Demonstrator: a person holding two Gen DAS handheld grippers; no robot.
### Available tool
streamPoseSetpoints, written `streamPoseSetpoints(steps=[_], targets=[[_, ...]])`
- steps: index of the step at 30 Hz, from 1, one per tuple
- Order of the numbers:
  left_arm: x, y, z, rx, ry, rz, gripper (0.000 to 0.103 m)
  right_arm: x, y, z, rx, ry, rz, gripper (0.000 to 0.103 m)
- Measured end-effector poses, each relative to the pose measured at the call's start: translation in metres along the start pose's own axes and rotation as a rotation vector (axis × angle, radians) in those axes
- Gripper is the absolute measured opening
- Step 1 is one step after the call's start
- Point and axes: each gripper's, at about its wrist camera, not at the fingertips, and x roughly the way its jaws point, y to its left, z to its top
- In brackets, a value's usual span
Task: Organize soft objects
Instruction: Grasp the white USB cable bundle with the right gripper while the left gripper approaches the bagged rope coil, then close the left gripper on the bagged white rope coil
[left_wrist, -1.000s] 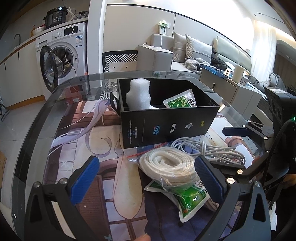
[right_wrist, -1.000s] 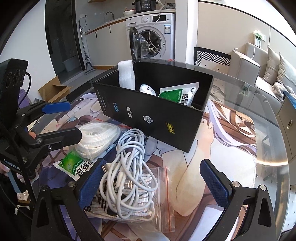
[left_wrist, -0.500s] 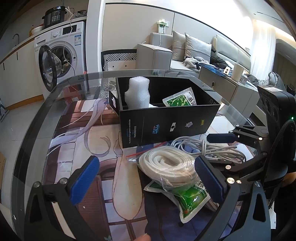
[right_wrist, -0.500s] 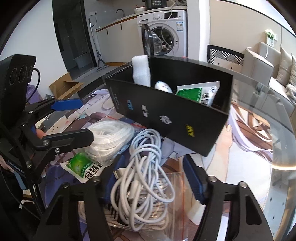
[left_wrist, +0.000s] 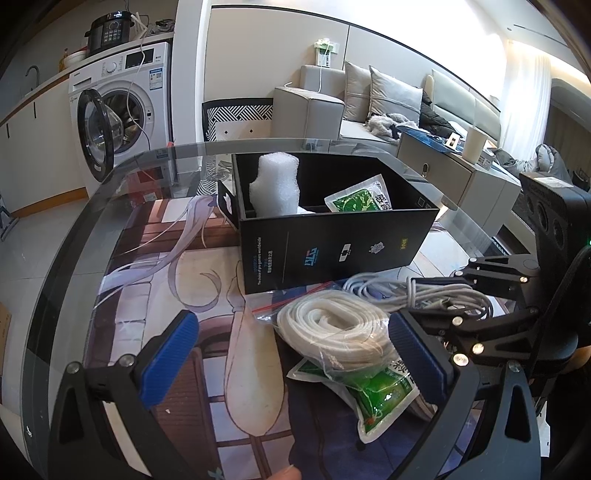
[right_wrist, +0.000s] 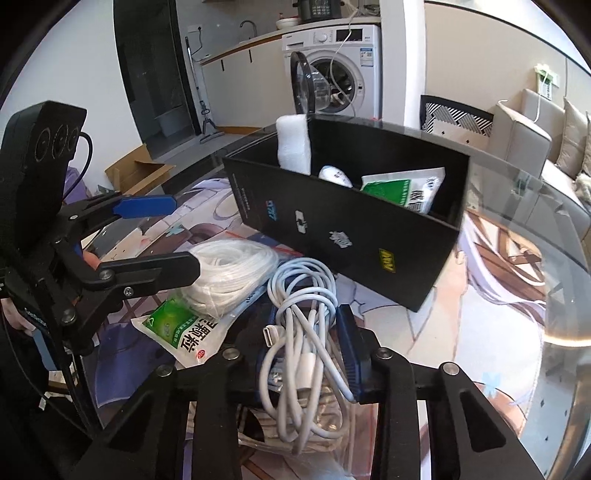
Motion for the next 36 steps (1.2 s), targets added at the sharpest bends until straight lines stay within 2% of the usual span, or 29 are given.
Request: streamPoseSetpoints(steps=[14, 24, 30, 33, 34, 36], targets=[[0.007, -0.017, -0.001, 0.004, 0.048, -0.068, 0.103, -0.024, -0.008, -0.008, 0.015, -0.031, -0.046, 0.033], [0.026, -0.027, 0.003, -0.005, 0.114, -0.057, 0.103, -0.029, -0.014, -0.013, 0.033, -0.033, -0.066, 0.033], [0.028, -0.029, 0.004, -0.019, 0.122, -0.073, 0.102, -0.028, -0.013, -0.013, 0.033, -0.033, -0.067, 0.033], [0.031, -0.028, 0.004, -0.030, 0.142, -0.075, 0.097, -0.030, -0.011, -0.012, 0.027, -0.041, -0.070, 0.033], [0.032, -0.027, 0.003, -0.037, 0.153, -0.079, 0.090, -0.031, -0.012, -0.012, 0.027, -0.042, -0.070, 0.032], [0.034, -0.027, 0.002, -0.045, 0.163, -0.088, 0.087, -0.031, -0.012, -0.012, 0.027, -0.041, -0.069, 0.032]])
